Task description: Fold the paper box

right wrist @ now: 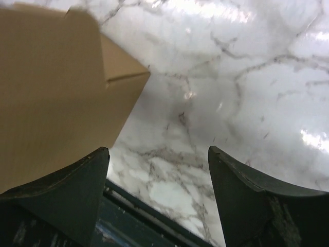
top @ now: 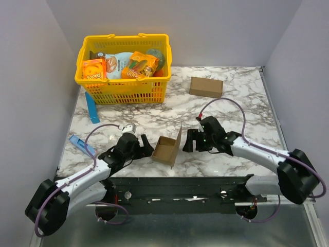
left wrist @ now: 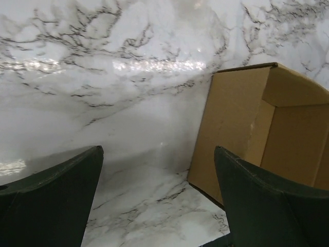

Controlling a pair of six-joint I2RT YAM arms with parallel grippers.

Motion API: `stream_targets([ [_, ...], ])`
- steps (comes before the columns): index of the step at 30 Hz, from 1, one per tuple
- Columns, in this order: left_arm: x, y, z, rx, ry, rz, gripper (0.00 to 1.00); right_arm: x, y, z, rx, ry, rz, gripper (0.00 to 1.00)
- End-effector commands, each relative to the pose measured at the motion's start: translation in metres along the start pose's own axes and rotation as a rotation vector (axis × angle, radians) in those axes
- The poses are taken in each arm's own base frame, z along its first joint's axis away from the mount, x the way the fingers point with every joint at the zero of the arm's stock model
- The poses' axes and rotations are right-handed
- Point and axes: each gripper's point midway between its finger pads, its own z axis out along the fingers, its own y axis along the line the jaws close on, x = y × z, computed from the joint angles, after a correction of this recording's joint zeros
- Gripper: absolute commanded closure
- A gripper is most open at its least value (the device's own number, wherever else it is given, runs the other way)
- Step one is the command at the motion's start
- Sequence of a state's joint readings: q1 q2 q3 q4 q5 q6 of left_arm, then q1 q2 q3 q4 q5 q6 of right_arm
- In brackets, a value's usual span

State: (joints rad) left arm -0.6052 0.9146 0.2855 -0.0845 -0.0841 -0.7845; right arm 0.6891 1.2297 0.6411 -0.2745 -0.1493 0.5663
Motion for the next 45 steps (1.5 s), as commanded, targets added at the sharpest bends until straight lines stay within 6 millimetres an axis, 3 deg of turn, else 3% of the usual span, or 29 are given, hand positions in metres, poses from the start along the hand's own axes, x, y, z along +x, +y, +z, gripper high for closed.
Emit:
stream_targets([
  [1,0.048,-0.01,-0.002,0.058,0.159,0.018,0.02,-0.047,0.024,0.021,-0.115,-0.073,-0.032,0.14],
  [4,0.063,-0.032,-0.005,0.127,0.182,0.043,0.02,-0.063,0.028,0.036,-0.127,-0.058,-0.071,0.14],
  [5,0.069,-0.036,-0.006,0.141,0.198,0.052,0.02,-0.083,0.039,0.036,-0.15,-0.087,-0.087,0.14],
  [7,0.071,-0.062,-0.008,0.23,0.188,0.063,0.02,-0.093,0.041,0.048,-0.165,-0.068,-0.105,0.14],
  [9,0.071,-0.077,-0.009,0.262,0.186,0.078,0.02,-0.118,0.054,0.049,-0.199,-0.098,-0.152,0.14],
  [11,0.067,-0.088,-0.01,0.277,0.166,0.102,0.02,-0.124,0.053,0.059,-0.189,-0.078,-0.17,0.14],
  [12,0.066,-0.089,-0.01,0.275,0.158,0.11,0.01,-0.14,0.054,0.057,-0.185,-0.104,-0.184,0.14],
  [14,0.056,-0.087,-0.012,0.254,0.11,0.101,0.01,-0.152,0.044,0.055,-0.154,-0.124,-0.173,0.14],
  [16,0.052,-0.075,-0.014,0.203,0.091,0.103,0.01,-0.169,0.024,0.047,-0.122,-0.163,-0.127,0.13],
  [17,0.041,-0.072,-0.019,0.194,0.041,0.095,0.01,-0.174,0.016,0.042,-0.108,-0.18,-0.114,0.13],
  [18,0.041,-0.062,-0.022,0.161,0.036,0.105,0.01,-0.186,0.005,0.029,-0.091,-0.218,-0.109,0.14],
  [20,0.024,-0.063,-0.034,0.177,-0.032,0.096,0.01,-0.188,-0.007,0.015,-0.062,-0.255,-0.123,0.14],
  [21,0.019,-0.055,-0.038,0.151,-0.059,0.117,0.01,-0.195,-0.005,-0.005,-0.059,-0.306,-0.175,0.13],
  [23,-0.001,-0.061,-0.054,0.195,-0.14,0.109,0.01,-0.188,-0.011,-0.016,-0.039,-0.329,-0.205,0.14],
  [25,-0.018,-0.054,-0.062,0.175,-0.194,0.127,0.01,-0.189,0.0,-0.042,-0.074,-0.387,-0.247,0.19],
  [27,-0.041,-0.059,-0.075,0.188,-0.249,0.123,0.01,-0.173,-0.004,-0.05,-0.108,-0.387,-0.208,0.19],
  [28,-0.053,-0.058,-0.077,0.193,-0.264,0.124,0.01,-0.171,0.01,-0.068,-0.187,-0.428,-0.225,0.19],
  [30,-0.078,-0.071,-0.08,0.241,-0.291,0.131,0.01,-0.149,0.005,-0.068,-0.23,-0.414,-0.16,0.1],
  [31,-0.078,-0.079,-0.079,0.287,-0.251,0.165,0.01,-0.146,0.008,-0.073,-0.248,-0.434,-0.158,0.07],
  [32,-0.097,-0.07,-0.071,0.234,-0.259,0.15,0.01,-0.143,0.011,-0.083,-0.259,-0.46,-0.167,0.04],
  [33,-0.103,-0.072,-0.068,0.237,-0.249,0.158,0.01,-0.129,0.006,-0.079,-0.256,-0.447,-0.175,0.03],
  [35,-0.114,-0.083,-0.068,0.285,-0.24,0.199,0.03,-0.121,0.007,-0.084,-0.282,-0.484,-0.191,0.03],
  [36,-0.121,-0.09,-0.071,0.32,-0.267,0.211,0.04,-0.118,0.014,-0.099,-0.313,-0.536,-0.216,0.04],
  [37,-0.123,-0.093,-0.074,0.337,-0.283,0.225,0.04,-0.107,0.011,-0.095,-0.326,-0.54,-0.222,0.05],
  [40,-0.121,-0.094,-0.079,0.373,-0.322,0.234,0.05,-0.098,0.017,-0.113,-0.352,-0.625,-0.303,0.09],
  [45,-0.102,-0.097,-0.076,0.461,-0.342,0.241,0.12,-0.093,0.023,-0.123,-0.363,-0.646,-0.443,0.11],
])
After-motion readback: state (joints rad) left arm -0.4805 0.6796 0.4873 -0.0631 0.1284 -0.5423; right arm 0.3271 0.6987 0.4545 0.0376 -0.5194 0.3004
